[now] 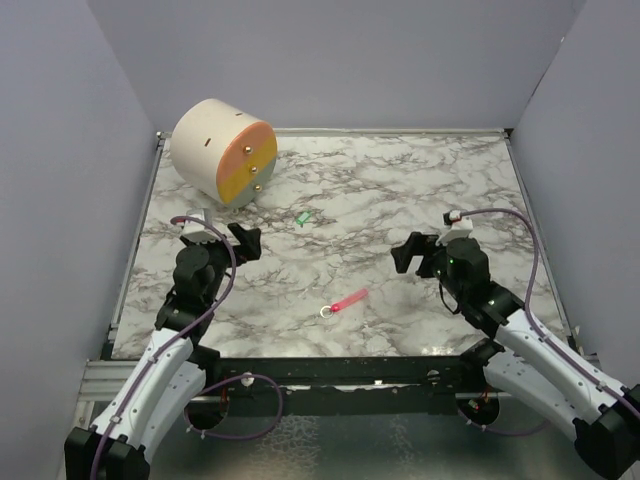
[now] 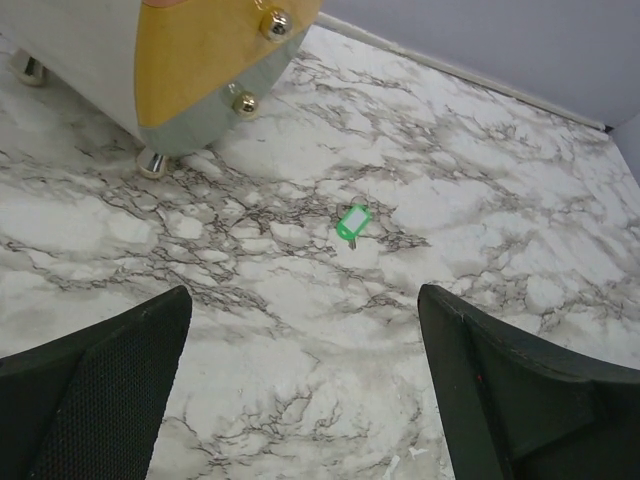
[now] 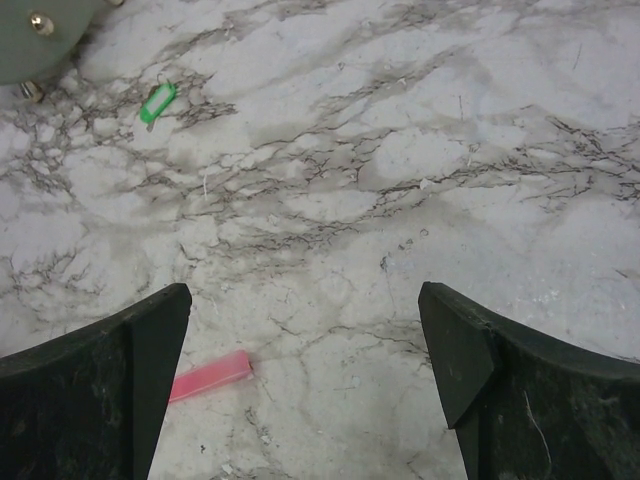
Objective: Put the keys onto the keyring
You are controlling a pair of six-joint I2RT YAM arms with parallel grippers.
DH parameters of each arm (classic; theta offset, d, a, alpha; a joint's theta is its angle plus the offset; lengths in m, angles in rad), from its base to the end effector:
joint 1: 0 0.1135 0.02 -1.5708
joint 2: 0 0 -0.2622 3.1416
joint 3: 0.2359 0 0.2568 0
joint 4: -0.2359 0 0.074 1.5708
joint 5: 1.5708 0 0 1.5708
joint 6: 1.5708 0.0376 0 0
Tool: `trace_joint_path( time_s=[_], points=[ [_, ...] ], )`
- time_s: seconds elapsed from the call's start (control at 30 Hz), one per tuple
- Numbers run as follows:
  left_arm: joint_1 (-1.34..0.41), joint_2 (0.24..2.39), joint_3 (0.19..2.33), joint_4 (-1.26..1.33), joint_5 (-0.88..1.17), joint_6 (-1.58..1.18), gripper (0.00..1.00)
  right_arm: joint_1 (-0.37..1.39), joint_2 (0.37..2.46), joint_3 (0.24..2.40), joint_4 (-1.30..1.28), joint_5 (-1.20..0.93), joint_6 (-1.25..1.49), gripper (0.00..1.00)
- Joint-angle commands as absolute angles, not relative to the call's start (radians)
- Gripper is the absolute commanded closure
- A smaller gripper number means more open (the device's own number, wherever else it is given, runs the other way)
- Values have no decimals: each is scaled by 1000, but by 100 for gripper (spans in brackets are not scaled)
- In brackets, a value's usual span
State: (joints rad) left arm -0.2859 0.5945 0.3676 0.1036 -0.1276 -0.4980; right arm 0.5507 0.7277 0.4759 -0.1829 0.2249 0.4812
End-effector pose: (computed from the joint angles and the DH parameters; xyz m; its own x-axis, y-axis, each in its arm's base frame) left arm 0.1645 -0.0434 0.2490 -0.1794 -0.4411 -0.8794 0.0830 0.8839 -0.4603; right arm 0.1589 0.0877 0.2372 -0.4744 0.2381 -0.8475 -0.1333 0.9322 0.3366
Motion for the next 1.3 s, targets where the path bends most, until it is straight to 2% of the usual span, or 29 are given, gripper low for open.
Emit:
trace_joint_path(
  time_s=[0.0, 0.43, 0.77, 1.27],
  points=[
    [-287, 636, 363, 182, -30, -506, 1, 552, 762, 492, -150, 131, 466, 3],
    [-348, 732, 353, 252, 19, -518, 1, 553, 1119, 481, 21, -259, 472, 13],
    [-387, 782, 372, 255, 9, -510, 1, 557, 1214, 409, 139, -381, 508, 18],
    [-437, 819, 377, 271, 2, -510, 1, 587, 1341, 390, 228, -411, 520, 28]
  ],
)
